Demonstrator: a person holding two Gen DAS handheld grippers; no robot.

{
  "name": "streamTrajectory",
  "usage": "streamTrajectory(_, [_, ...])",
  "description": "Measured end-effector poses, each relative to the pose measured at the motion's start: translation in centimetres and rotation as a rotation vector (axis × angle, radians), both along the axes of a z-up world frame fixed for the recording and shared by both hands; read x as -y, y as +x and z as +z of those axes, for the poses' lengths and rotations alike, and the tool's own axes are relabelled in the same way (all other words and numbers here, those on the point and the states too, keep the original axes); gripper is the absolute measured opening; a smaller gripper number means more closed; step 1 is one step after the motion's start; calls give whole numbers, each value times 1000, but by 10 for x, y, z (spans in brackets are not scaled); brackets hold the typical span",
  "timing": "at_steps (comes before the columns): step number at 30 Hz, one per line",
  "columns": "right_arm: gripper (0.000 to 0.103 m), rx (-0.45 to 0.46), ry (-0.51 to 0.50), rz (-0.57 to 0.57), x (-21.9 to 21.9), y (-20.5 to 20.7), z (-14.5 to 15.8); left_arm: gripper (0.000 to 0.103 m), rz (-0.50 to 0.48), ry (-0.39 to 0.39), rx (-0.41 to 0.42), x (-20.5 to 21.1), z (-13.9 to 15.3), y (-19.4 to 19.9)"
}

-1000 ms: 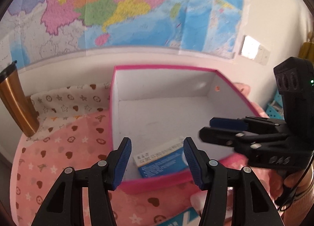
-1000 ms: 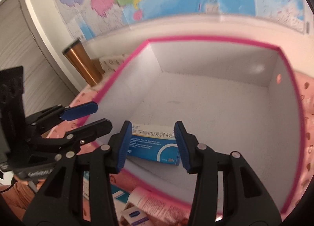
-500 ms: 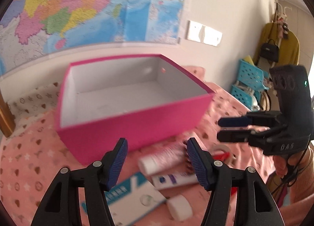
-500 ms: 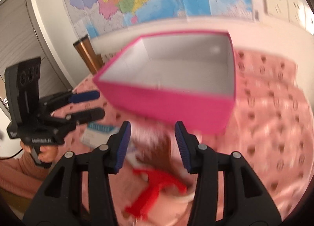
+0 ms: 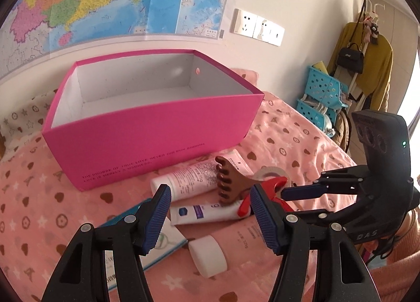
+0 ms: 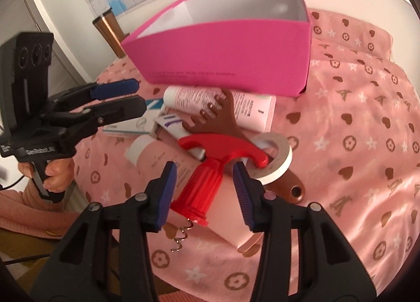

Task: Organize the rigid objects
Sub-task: 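Grasp the red-handled corkscrew with the right tool, then carry the corkscrew into the magenta box and open the right tool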

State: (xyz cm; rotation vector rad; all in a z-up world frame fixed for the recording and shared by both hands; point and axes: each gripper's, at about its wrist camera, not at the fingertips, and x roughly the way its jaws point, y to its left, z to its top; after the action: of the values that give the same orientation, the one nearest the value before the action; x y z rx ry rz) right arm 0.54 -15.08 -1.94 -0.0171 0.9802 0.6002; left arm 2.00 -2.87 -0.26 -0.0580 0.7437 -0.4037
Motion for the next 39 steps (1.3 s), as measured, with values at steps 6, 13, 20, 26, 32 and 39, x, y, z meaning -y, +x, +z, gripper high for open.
streamTrajectory(6, [39, -19, -27, -7, -11, 4, -12, 64, 1, -4, -11, -2, -3, -4])
streamTrajectory(13, [27, -30, 2, -36, -5, 7, -13, 64, -2, -13, -24, -5, -6, -5])
streamTrajectory(20, [27, 7, 78, -44, 6, 3, 3, 64, -37, -54, -25, -6, -3, -8])
streamTrajectory(26, [27, 71, 135, -71, 15, 6, 24, 64, -106, -98, -28, -1, -1, -11])
streamTrajectory(32, [27, 137, 175, -58, 9, 19, 48, 64, -199, -146, -20, 15, 8, -9])
streamTrajectory(39, [27, 212, 207, -33, 2, 44, 77, 62, -234, -184, 15, 31, 26, 10])
